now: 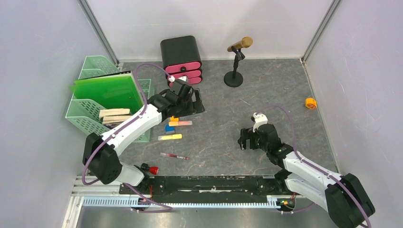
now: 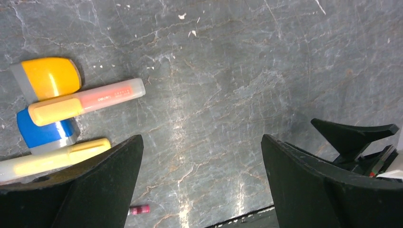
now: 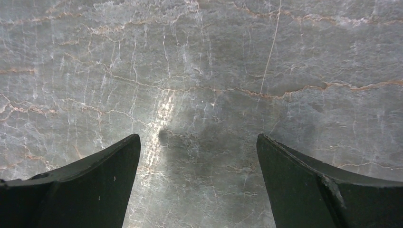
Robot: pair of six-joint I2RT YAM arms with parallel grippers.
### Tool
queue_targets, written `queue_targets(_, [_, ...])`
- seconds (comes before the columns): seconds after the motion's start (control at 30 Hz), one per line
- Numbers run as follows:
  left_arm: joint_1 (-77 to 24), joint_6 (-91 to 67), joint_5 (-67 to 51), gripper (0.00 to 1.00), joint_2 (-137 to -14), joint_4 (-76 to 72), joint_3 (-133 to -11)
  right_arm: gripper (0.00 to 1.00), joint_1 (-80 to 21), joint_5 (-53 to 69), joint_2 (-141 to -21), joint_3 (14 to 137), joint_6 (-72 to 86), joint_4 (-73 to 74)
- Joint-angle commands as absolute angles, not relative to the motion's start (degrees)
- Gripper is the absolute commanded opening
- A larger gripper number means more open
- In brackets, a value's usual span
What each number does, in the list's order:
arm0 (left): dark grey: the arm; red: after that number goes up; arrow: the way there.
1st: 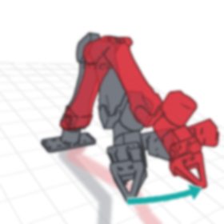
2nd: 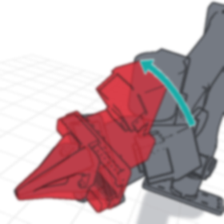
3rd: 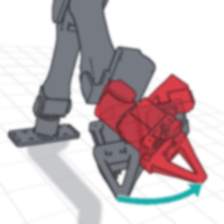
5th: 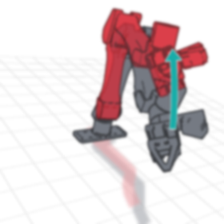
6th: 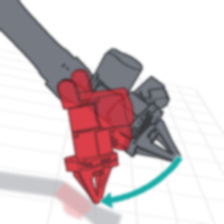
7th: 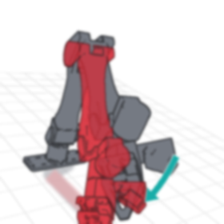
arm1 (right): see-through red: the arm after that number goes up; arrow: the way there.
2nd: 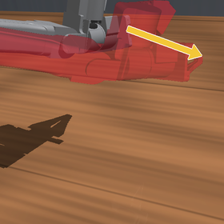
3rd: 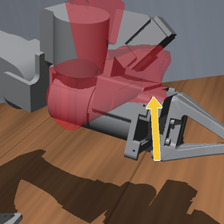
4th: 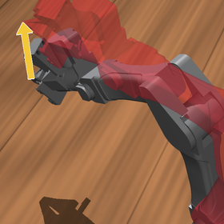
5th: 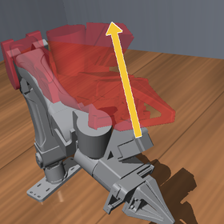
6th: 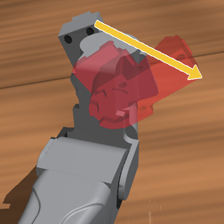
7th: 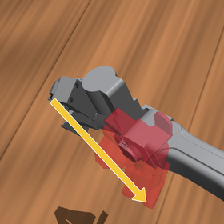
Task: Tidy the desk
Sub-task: Open the drawer in the storage box.
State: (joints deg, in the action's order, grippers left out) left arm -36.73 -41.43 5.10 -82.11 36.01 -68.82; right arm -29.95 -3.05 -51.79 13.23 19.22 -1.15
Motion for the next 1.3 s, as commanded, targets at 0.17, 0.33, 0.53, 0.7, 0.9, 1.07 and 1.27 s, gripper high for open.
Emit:
queue_targets(0.17, [-34.9,-49.9,10.0,1.0,-86.7,23.3,-67.4,0.98,-29.9,-0.2,-52.9,10.8,17.4,-3.6])
queue_targets(0.33, [-32.7,-50.1,10.7,1.0,-92.7,22.7,-71.4,0.98,-29.9,-0.3,-51.1,9.6,16.8,-4.2])
queue_targets(0.53, [-31.6,-41.2,17.0,1.0,-99.1,23.8,-79.7,0.98,-29.9,-1.1,-51.9,9.5,16.6,-4.2])
queue_targets(0.7, [-30.3,-34.5,18.7,1.0,-104.7,24.3,-88.5,0.98,-29.9,-0.6,-52.7,9.1,16.2,-5.1])
queue_targets(0.9, [-28.7,-29.5,19.6,1.0,-110.7,24.1,-98.0,0.98,-29.8,-0.2,-55.2,9.2,15.7,-6.2])
queue_targets(1.07, [-27.9,-28.1,21.5,1.0,-114.1,24.6,-103.4,0.98,-29.7,-0.6,-56.6,9.2,15.2,-6.7])
queue_targets(1.27, [-27.7,-29.7,29.9,1.0,-116.4,27.1,-106.3,0.98,-29.6,-0.4,-57.5,9.2,15.1,-7.4])
